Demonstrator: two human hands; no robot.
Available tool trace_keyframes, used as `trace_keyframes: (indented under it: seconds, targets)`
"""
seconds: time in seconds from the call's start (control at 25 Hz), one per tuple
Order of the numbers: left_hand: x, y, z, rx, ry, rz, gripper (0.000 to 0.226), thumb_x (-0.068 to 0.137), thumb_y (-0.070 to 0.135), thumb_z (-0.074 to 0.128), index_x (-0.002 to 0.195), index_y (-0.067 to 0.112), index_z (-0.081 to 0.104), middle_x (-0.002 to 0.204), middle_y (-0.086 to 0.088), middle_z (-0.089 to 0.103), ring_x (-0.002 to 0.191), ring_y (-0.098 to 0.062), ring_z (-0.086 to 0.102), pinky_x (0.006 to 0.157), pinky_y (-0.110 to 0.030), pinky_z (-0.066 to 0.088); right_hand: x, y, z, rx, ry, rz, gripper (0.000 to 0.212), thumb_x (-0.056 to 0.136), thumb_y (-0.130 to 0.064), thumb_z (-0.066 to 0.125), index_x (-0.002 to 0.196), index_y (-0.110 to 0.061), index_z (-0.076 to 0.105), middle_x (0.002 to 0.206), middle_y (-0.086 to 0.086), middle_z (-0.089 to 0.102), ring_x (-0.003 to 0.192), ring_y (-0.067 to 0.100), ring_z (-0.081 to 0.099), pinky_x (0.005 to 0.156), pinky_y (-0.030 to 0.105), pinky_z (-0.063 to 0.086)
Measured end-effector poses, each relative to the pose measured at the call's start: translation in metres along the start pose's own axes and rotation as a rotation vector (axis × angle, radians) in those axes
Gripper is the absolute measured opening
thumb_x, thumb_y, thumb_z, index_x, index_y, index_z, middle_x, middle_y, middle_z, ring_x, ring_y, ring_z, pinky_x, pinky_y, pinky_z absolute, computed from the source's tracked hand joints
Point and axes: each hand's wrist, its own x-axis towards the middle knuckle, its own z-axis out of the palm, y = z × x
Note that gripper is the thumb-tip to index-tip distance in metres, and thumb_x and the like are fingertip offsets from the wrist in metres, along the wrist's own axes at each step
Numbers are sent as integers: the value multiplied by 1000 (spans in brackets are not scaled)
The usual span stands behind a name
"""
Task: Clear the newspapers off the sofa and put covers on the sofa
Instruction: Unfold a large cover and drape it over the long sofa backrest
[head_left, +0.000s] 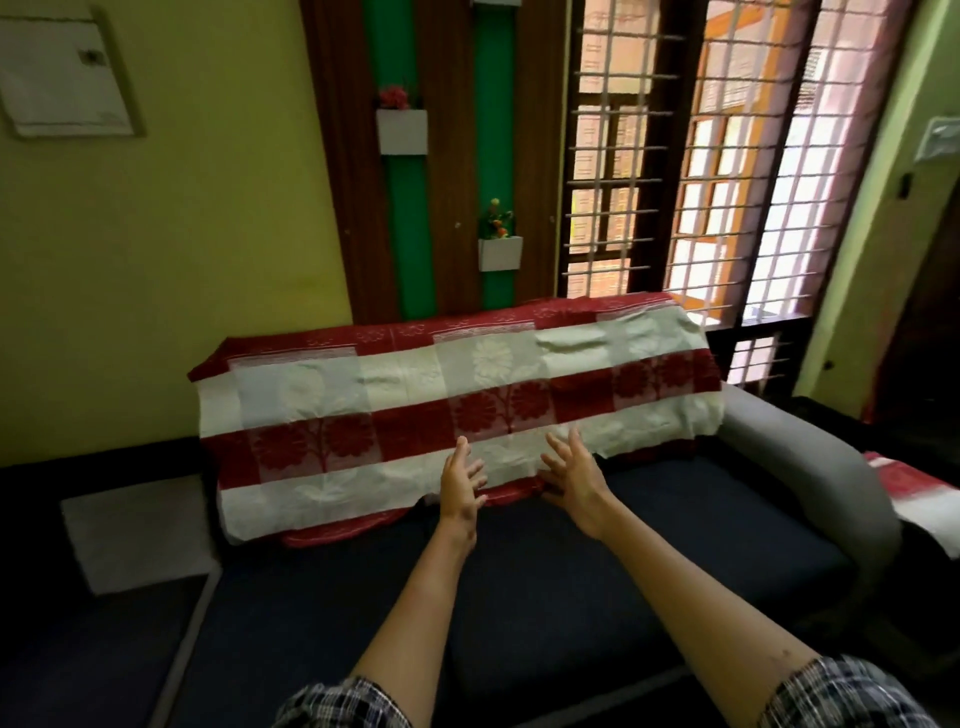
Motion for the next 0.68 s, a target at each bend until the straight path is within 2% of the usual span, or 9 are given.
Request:
trace_keyframes:
  seconds: [0.12, 0.28, 0.44, 0.68]
  targets:
    - [-16, -7, 55, 5, -67, 9, 54, 97, 46, 30, 141, 14, 37, 140, -15, 45, 124, -31, 46, 97, -39, 35, -22, -12, -54, 33, 46, -18, 64, 94, -60, 12, 146, -25, 29, 152, 9, 27, 139, 30, 27, 113, 49, 21]
    - [-22, -20, 123, 4, -115, 24, 53, 97, 45, 31, 141, 14, 37, 140, -15, 45, 125, -30, 45, 99, -41, 35, -27, -31, -118, 42, 87, -41, 66, 94, -61, 12, 146, -24, 27, 152, 10, 28, 139, 30, 27, 114, 51, 19]
    - [-13, -32, 201, 8, -142, 74, 54, 97, 46, 30, 141, 15, 36, 141, -14, 43, 126, -30, 44, 94, -38, 36, -16, -61, -194, 14, 92, -64, 67, 94, -61, 12, 146, -23, 26, 151, 11, 29, 138, 30, 27, 113, 51, 19]
    - [10, -57, 291, 22, -128, 104, 56, 97, 48, 30, 141, 15, 36, 142, -16, 42, 125, -30, 45, 99, -41, 36, 16, -92, -288, -20, 78, -81, 69, 93, -63, 11, 146, -23, 27, 150, 12, 31, 137, 31, 30, 110, 50, 23]
